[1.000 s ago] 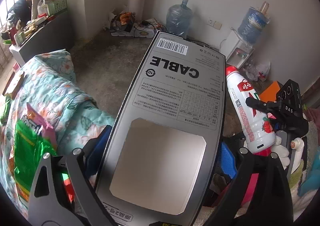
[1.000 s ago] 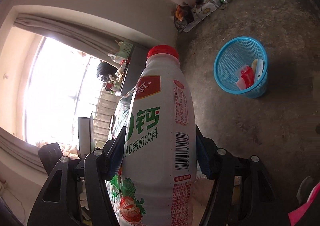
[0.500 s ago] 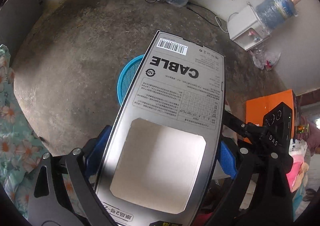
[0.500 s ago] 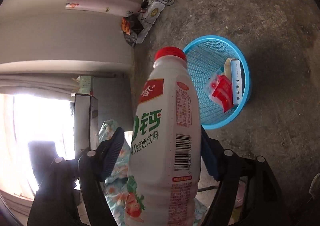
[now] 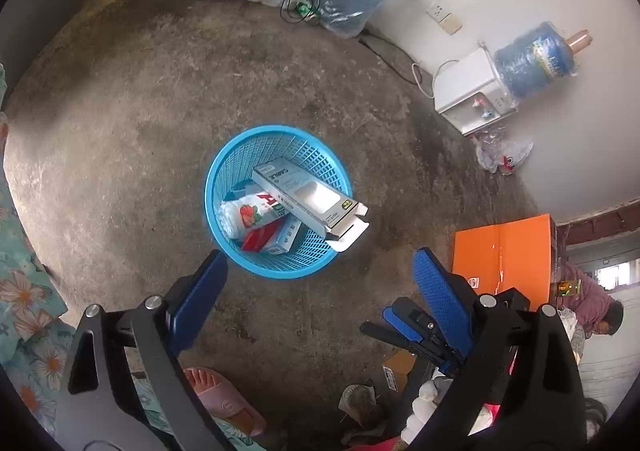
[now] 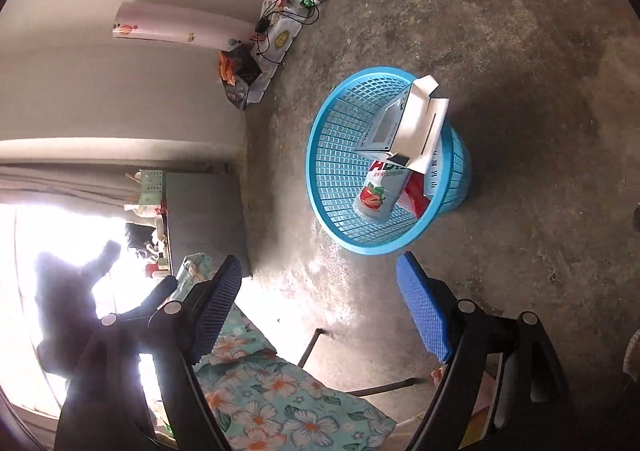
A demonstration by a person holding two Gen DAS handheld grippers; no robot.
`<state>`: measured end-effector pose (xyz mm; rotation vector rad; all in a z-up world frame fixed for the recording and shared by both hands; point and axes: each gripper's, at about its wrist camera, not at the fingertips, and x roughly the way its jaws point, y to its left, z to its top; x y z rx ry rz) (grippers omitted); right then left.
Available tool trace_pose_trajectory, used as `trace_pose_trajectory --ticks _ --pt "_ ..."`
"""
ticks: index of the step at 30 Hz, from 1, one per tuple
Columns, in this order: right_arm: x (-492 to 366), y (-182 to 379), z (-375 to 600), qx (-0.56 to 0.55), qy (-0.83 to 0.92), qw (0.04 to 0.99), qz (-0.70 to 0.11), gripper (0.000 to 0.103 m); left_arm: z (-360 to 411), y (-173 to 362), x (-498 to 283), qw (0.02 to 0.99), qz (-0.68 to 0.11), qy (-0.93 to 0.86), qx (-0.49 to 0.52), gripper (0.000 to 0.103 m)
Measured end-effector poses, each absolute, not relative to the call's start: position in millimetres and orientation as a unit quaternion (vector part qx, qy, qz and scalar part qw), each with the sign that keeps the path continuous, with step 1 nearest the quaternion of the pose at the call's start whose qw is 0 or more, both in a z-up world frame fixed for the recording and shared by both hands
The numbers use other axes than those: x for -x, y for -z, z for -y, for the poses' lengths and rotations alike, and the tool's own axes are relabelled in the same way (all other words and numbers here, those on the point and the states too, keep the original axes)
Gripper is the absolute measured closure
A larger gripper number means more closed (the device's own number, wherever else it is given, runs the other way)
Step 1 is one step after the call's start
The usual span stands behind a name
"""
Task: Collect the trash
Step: 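Carry the CABLE box and AD bottle to the blue wastebasket and release both, then move both open grippers back over the bed toward the green snack bag, then grasp the pink Gouyao cracker bag with the left gripper while the right gripper grasps the green snack bag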
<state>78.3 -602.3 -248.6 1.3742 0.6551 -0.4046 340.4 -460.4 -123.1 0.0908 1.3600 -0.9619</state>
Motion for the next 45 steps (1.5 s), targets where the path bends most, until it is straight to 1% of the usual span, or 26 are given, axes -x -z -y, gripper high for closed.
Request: trace_pose_trajectory --ticks 5,9,11,13,15,17,20,23,26,29,32,36,41,43,45 --pt "-52 206 572 -0.541 0.208 0.753 -0.312 0.025 410 60 -313 0.703 -0.543 0.459 -0.017 0.013" --pt "-48 158 534 -0.44 0.215 0.807 -0.33 0.025 350 11 -282 0.724 -0.487 0.489 -0.002 0.013" --pt "-48 133 512 -0.394 0.208 0.832 -0.329 0.021 317 -6 -268 0.725 -0.467 0.505 0.008 0.011" --pt "-46 110 494 -0.369 0.186 0.854 -0.316 0.01 281 -18 -256 0.728 -0.456 0.512 0.02 0.011" --pt "-43 89 477 -0.349 0.169 0.871 -0.302 0.007 240 -25 -245 0.737 -0.448 0.505 0.033 0.011" --pt "-41 70 462 -0.334 0.15 0.883 -0.293 0.007 195 -31 -234 0.751 -0.437 0.492 0.045 0.011" --pt "-39 52 445 -0.347 0.095 0.888 -0.286 0.007 121 -36 -218 0.783 -0.413 0.459 0.076 0.011" --pt "-44 50 428 -0.397 0.015 0.872 -0.287 0.007 44 -35 -203 0.822 -0.399 0.391 0.111 0.011" --pt "-62 57 406 -0.44 -0.054 0.842 -0.306 0.007 -23 -26 -188 0.849 -0.397 0.318 0.143 0.011" --pt "-84 57 376 -0.435 -0.087 0.833 -0.332 0.007 -79 -13 -181 0.859 -0.406 0.26 0.174 0.011" --pt "-103 57 342 -0.428 -0.126 0.821 -0.355 0.007 -117 4 -177 0.857 -0.414 0.225 0.206 0.011" --pt "-129 70 292 -0.43 -0.18 0.789 -0.401 0.013 -142 15 -182 0.858 -0.415 0.209 0.221 0.011" --pt "-153 89 234 -0.421 -0.207 0.757 -0.455 0.017 -141 18 -216 0.87 -0.401 0.204 0.203 0.011" --pt "-162 95 221 -0.417 -0.201 0.752 -0.47 0.02 -133 27 -238 0.868 -0.412 0.204 0.188 0.011" --pt "-169 98 215 -0.414 -0.195 0.752 -0.475 0.021 -121 42 -259 0.858 -0.438 0.201 0.177 0.011"
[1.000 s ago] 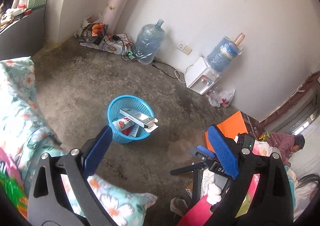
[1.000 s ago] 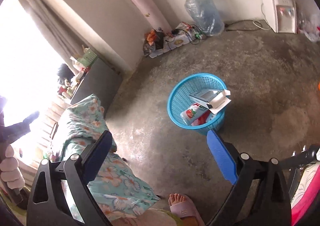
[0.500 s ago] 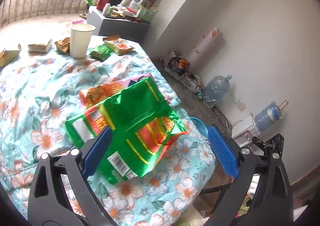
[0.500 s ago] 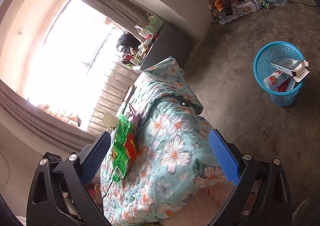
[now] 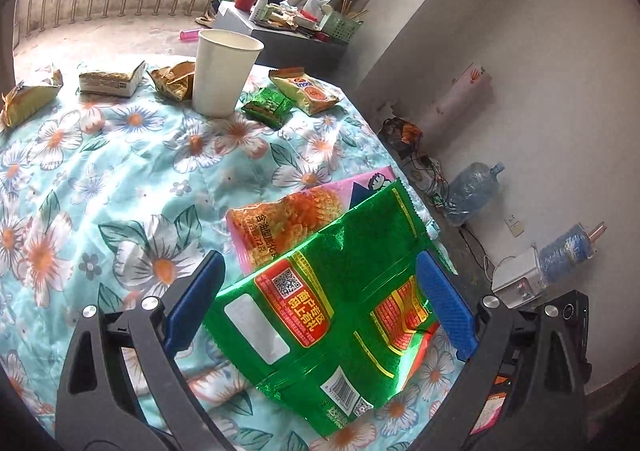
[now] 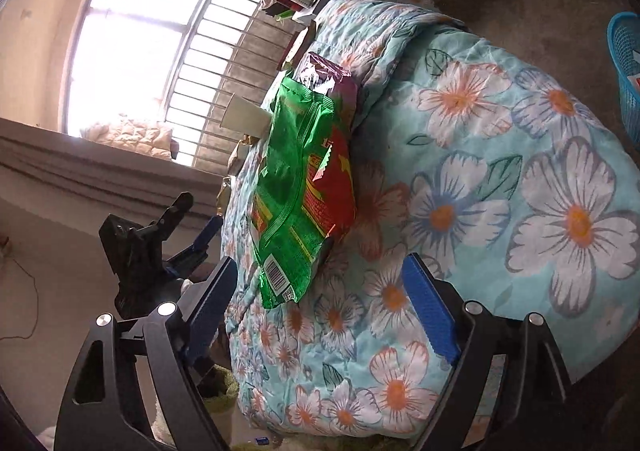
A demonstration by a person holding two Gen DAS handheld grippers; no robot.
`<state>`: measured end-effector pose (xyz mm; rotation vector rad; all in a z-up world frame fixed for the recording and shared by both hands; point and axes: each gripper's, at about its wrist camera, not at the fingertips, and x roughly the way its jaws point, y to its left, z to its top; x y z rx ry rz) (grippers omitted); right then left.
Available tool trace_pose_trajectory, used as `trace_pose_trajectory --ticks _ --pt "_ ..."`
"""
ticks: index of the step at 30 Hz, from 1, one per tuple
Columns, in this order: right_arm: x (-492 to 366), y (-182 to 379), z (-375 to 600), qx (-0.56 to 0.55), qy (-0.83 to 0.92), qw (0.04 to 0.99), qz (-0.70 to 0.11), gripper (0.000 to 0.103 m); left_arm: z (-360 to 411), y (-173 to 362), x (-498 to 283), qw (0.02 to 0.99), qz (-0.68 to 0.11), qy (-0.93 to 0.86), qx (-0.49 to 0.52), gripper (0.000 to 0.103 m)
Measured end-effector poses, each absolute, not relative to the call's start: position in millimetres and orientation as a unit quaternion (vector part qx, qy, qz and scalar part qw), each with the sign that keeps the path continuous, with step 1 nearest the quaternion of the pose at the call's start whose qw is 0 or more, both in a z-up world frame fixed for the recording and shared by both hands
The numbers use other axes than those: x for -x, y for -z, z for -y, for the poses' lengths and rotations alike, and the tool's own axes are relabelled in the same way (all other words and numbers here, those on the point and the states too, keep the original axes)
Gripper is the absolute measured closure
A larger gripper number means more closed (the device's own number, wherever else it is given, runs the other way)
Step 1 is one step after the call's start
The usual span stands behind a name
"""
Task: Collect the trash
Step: 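Grasp the pink Gouyao cracker bag with the left gripper while the right gripper grasps the green snack bag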
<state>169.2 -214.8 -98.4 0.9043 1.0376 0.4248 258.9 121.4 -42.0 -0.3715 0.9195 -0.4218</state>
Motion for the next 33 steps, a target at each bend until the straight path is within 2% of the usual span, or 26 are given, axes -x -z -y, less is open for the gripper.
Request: trace_pose_trajectory --ticks 5,11,15,20,23,25,27,29,31,33 --pt "-177 107 216 -0.416 -0.172 0.748 -0.488 0.025 -90 81 -265 0.819 -0.495 0.241 0.164 0.012" --pt "-178 109 241 -0.415 -0.155 0.754 -0.485 0.027 -58 80 -208 0.725 -0.519 0.418 0.172 0.012" --pt "-180 114 248 -0.415 -0.154 0.752 -0.488 0.034 -66 58 -216 0.778 -0.485 0.378 0.127 0.012" --pt "-181 114 249 -0.406 -0.154 0.756 -0.491 0.039 -93 44 -281 0.836 -0.452 0.278 0.142 0.013" --pt "-181 114 250 -0.403 -0.154 0.755 -0.495 0.043 -96 55 -324 0.851 -0.462 0.216 0.123 0.02" --pt "-180 115 251 -0.402 -0.153 0.753 -0.498 0.047 -92 69 -345 0.842 -0.49 0.201 0.1 0.03" --pt "-179 116 252 -0.402 -0.152 0.752 -0.5 0.05 -95 79 -353 0.829 -0.514 0.204 0.086 0.045" --pt "-177 117 255 -0.399 -0.15 0.751 -0.503 0.055 -92 85 -349 0.821 -0.527 0.205 0.077 0.052" --pt "-175 119 257 -0.395 -0.146 0.751 -0.508 0.066 -93 84 -339 0.825 -0.524 0.202 0.072 0.057" --pt "-174 122 259 -0.396 -0.142 0.749 -0.512 0.075 -95 83 -329 0.825 -0.523 0.201 0.074 0.072"
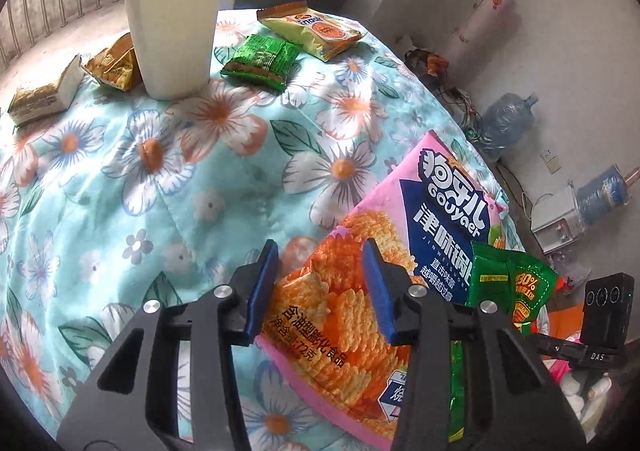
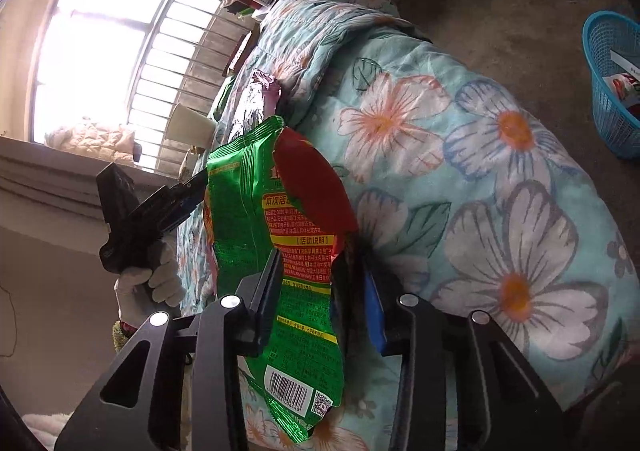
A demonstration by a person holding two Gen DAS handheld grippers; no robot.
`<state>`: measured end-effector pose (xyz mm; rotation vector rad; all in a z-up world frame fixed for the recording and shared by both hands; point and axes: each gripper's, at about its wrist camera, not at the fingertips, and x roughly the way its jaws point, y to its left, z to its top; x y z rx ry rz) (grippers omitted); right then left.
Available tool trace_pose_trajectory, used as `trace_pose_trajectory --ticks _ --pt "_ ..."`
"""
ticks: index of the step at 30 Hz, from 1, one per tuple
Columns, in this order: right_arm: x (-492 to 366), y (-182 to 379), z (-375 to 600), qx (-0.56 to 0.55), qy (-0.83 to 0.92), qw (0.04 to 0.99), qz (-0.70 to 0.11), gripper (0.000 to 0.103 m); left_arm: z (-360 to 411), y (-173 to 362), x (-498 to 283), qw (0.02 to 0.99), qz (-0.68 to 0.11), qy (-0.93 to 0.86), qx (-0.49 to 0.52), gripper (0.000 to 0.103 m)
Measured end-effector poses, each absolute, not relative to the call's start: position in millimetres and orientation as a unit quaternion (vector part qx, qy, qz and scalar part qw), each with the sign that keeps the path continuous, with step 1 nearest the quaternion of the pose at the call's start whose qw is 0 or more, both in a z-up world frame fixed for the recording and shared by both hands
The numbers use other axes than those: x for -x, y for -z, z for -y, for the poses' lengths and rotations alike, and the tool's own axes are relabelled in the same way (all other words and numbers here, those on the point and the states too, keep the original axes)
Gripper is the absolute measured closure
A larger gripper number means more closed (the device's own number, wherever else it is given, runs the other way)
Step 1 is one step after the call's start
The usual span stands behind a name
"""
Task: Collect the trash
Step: 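Grasp the pink Gouyao cracker bag with the left gripper while the right gripper grasps the green snack bag, then lift both snack bags and carry them toward the blue wastebasket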
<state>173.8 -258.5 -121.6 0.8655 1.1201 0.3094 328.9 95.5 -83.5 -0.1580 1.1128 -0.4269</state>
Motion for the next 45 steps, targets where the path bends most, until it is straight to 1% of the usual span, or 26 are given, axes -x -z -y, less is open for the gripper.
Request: trace_pose_trajectory --ticks 1,3,5,7,12,16,17,19,20,21,22,24,29,32,39,41,43,45 --pt "-173 122 259 -0.395 -0.139 0.749 -0.514 0.081 -97 83 -323 0.824 -0.525 0.199 0.074 0.076" --pt "-171 122 258 -0.39 -0.137 0.75 -0.516 0.087 -101 81 -310 0.822 -0.527 0.198 0.083 0.089" --pt "-167 120 259 -0.388 -0.136 0.754 -0.512 0.091 -106 76 -291 0.823 -0.522 0.203 0.095 0.093" --pt "-162 117 260 -0.387 -0.133 0.758 -0.508 0.092 -112 70 -269 0.828 -0.512 0.204 0.101 0.1" --pt "-153 108 271 -0.389 -0.119 0.768 -0.494 0.093 -137 61 -207 0.831 -0.51 0.192 0.113 0.1" --pt "-149 110 279 -0.397 -0.108 0.768 -0.49 0.093 -161 71 -159 0.801 -0.551 0.183 0.145 0.1" --pt "-149 112 279 -0.4 -0.107 0.766 -0.492 0.093 -167 77 -151 0.79 -0.564 0.183 0.158 0.097" --pt "-149 117 280 -0.405 -0.105 0.76 -0.497 0.093 -176 82 -139 0.783 -0.567 0.176 0.184 0.082" --pt "-150 118 278 -0.405 -0.105 0.759 -0.499 0.093 -181 82 -138 0.786 -0.561 0.173 0.193 0.068" --pt "-150 119 277 -0.404 -0.105 0.758 -0.501 0.093 -186 80 -137 0.792 -0.551 0.168 0.202 0.062" --pt "-152 118 275 -0.402 -0.105 0.759 -0.502 0.093 -189 77 -138 0.797 -0.543 0.166 0.208 0.062" --pt "-153 116 272 -0.397 -0.109 0.761 -0.501 0.093 -192 74 -146 0.799 -0.53 0.181 0.219 0.056" --pt "-154 118 269 -0.398 -0.109 0.758 -0.504 0.093 -187 89 -178 0.773 -0.546 0.206 0.25 0.055" --pt "-154 120 268 -0.398 -0.109 0.757 -0.506 0.093 -184 104 -188 0.732 -0.562 0.238 0.303 0.055" --pt "-158 125 268 -0.405 -0.114 0.751 -0.509 0.093 -176 119 -192 0.638 -0.538 0.349 0.427 0.054" --pt "-159 127 268 -0.409 -0.119 0.748 -0.509 0.093 -173 125 -193 0.644 -0.551 0.329 0.417 0.055" --pt "-160 128 268 -0.411 -0.122 0.746 -0.509 0.093 -167 125 -191 0.669 -0.561 0.305 0.38 0.056" --pt "-159 128 269 -0.415 -0.126 0.744 -0.509 0.093 -159 121 -188 0.692 -0.563 0.295 0.342 0.062"
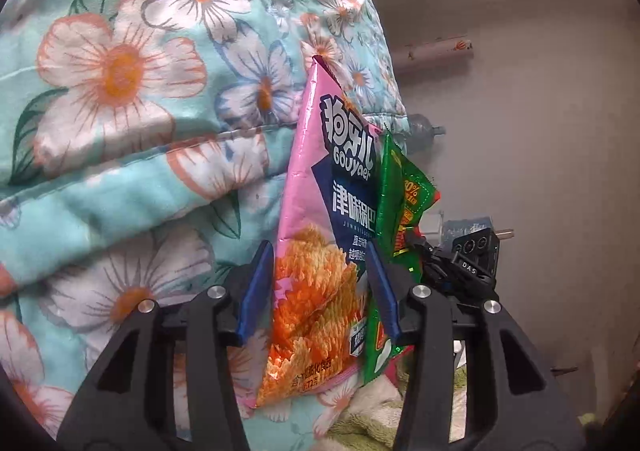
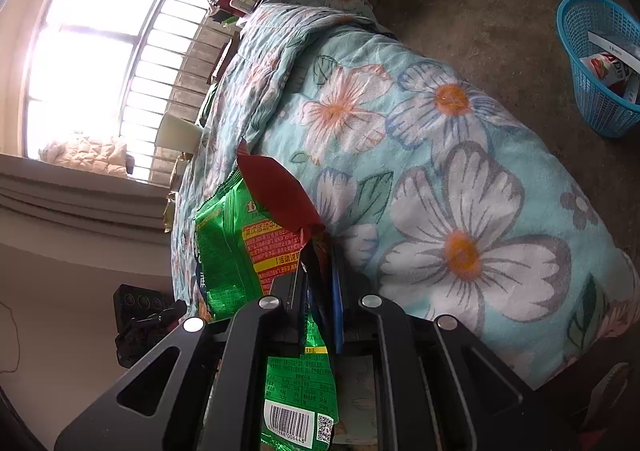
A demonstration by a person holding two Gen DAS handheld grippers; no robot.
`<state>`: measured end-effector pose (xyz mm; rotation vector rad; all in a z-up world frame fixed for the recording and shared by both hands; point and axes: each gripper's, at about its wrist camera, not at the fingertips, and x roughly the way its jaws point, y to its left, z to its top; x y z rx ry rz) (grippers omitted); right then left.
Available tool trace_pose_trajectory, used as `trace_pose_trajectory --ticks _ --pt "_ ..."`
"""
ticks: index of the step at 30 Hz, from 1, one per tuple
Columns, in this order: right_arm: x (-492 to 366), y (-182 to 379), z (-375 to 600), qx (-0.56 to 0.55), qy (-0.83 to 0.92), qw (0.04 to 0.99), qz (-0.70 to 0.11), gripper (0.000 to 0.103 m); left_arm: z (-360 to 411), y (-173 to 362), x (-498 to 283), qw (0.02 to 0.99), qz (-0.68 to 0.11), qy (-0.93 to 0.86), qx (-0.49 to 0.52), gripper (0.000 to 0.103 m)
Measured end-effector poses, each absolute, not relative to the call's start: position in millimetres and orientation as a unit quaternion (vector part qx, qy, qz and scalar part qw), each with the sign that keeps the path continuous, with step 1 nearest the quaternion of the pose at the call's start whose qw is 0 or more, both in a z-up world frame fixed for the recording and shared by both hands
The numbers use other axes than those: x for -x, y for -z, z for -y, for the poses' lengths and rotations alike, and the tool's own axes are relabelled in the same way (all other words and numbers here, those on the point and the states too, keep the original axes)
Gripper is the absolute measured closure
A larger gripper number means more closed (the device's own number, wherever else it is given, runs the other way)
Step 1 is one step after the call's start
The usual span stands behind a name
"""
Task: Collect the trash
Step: 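Lift both snack bags and carry them toward the blue wastebasket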
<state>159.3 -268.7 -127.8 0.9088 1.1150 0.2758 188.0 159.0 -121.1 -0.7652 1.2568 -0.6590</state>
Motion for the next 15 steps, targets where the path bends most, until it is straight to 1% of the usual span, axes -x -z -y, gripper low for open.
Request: trace_pose_trajectory --ticks 1,3,4,5,7,10,15 --pt "-159 128 268 -0.416 -0.13 0.742 -0.509 0.092 -155 118 -186 0.704 -0.561 0.292 0.323 0.064" --pt "-160 129 267 -0.416 -0.137 0.739 -0.511 0.092 -146 112 -183 0.726 -0.561 0.281 0.279 0.073" --pt "-159 129 266 -0.416 -0.142 0.738 -0.512 0.09 -142 110 -182 0.735 -0.561 0.276 0.261 0.075" --pt "-159 131 265 -0.417 -0.148 0.735 -0.514 0.089 -138 107 -181 0.742 -0.561 0.272 0.247 0.076" --pt "-158 131 261 -0.415 -0.158 0.734 -0.513 0.08 -132 107 -182 0.75 -0.559 0.266 0.233 0.075" --pt "-159 128 255 -0.399 -0.171 0.74 -0.514 0.073 -130 107 -181 0.756 -0.558 0.258 0.225 0.079" --pt "-159 124 248 -0.373 -0.17 0.753 -0.516 0.073 -127 108 -182 0.765 -0.552 0.249 0.22 0.082"
